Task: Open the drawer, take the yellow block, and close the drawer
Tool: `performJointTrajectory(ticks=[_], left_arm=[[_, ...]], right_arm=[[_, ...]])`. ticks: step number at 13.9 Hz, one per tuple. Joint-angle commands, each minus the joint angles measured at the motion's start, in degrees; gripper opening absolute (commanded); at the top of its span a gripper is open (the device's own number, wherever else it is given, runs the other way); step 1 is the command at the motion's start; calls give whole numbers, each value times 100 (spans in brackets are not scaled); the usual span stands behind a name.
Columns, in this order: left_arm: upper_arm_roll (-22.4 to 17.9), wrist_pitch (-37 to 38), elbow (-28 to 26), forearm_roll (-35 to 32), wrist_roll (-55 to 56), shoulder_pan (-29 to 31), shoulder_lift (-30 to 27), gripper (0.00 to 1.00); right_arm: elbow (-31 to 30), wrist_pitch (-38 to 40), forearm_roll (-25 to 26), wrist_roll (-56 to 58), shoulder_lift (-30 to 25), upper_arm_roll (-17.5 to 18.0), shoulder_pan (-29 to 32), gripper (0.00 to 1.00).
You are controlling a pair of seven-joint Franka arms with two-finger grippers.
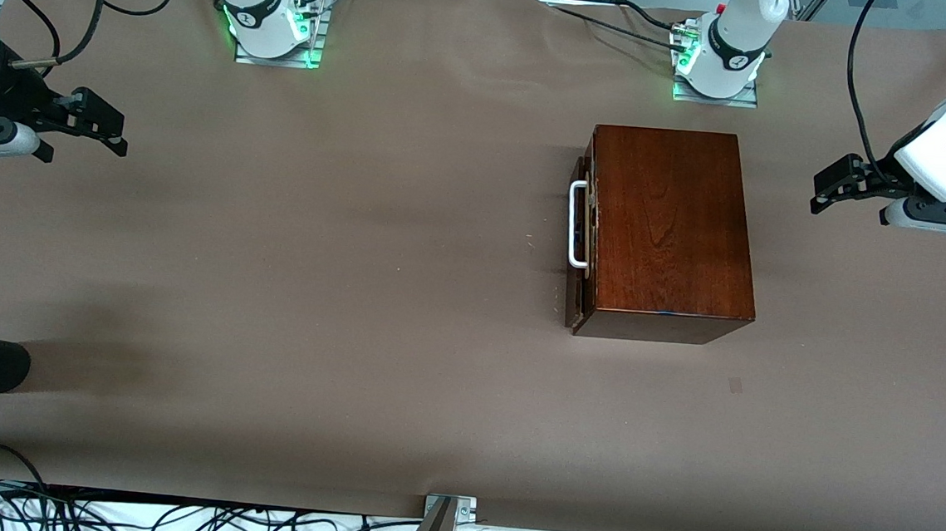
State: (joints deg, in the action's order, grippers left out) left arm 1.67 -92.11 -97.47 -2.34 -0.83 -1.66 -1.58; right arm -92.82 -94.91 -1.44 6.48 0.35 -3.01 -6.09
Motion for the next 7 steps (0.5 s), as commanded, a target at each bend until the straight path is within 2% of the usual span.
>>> performJointTrajectory(ticks=[1, 7], left_arm=[[35, 194, 193, -144, -92, 8, 88, 100], [35, 237, 193, -144, -128, 17, 149, 100]], right_arm=[[53, 60, -6, 2, -9, 11, 20, 100], [62, 60, -6, 2, -9, 11, 20, 100]])
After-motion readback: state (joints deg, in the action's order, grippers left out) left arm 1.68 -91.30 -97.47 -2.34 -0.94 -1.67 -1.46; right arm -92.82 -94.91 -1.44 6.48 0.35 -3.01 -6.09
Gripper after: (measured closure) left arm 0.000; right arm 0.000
